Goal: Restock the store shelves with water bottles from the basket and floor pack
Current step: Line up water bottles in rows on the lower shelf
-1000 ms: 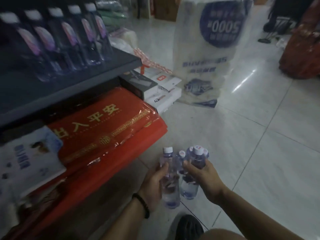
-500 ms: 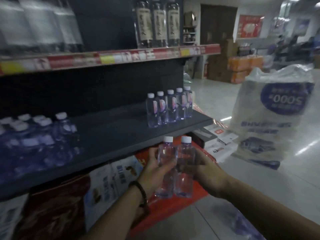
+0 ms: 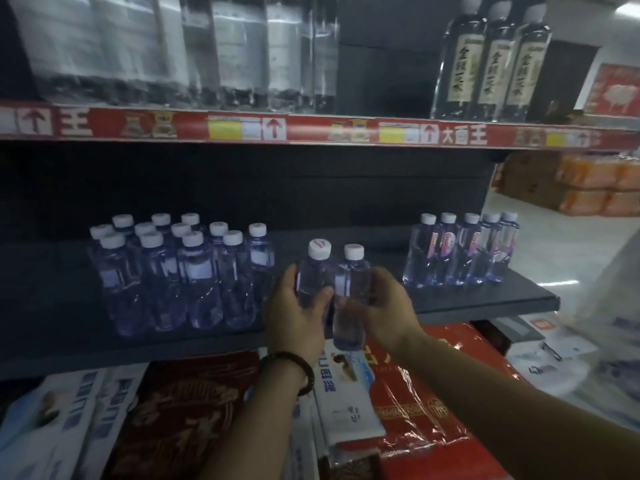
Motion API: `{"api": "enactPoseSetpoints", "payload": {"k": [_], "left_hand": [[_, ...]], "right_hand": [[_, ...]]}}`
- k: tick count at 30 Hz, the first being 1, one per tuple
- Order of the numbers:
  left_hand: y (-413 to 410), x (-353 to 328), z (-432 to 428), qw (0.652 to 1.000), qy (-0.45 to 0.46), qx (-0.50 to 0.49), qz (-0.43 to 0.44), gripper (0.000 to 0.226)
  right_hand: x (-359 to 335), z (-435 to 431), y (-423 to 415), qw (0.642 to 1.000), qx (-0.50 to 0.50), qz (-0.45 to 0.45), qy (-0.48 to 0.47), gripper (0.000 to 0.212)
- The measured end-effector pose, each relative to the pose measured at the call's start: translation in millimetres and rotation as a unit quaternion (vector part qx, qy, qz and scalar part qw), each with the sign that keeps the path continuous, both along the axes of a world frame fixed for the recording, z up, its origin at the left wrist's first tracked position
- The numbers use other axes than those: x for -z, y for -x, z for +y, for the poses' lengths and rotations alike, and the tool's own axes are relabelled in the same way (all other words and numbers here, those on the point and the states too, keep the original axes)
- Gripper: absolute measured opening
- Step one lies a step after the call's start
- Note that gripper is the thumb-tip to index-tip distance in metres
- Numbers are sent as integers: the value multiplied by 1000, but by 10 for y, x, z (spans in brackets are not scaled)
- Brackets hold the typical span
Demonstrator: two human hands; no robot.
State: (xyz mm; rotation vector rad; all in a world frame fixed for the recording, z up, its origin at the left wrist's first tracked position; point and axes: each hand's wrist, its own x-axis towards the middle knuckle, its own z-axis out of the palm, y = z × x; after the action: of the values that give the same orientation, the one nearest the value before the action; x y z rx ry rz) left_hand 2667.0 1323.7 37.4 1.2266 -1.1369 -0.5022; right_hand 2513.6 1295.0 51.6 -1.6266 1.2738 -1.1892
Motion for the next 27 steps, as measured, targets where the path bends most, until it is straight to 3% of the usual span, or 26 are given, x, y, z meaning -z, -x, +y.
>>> {"api": "enactPoseSetpoints", "payload": {"k": [3,7,16,21,27], "left_hand": [[-215,19,-158,997,-6,-80,-4,62],[-322,42,-222,980,-48,-193,-22,63],[-384,167,-284,957,-103,-267,-53,82],[-439,345,-334,959,-94,-263,-38,65],[-511,397,-376,961,-85,-262,-17,60]], "right_hand": [[0,-206,-299,1000,-13,7,4,45],[45,-437,-650,999,-25,5,33,42],[26,-749,-1017,995,-68,66,36,50],[9,-812,-1040,994,-63,84,12,58],[99,-809,-1043,988,-73,137,13,62]]}}
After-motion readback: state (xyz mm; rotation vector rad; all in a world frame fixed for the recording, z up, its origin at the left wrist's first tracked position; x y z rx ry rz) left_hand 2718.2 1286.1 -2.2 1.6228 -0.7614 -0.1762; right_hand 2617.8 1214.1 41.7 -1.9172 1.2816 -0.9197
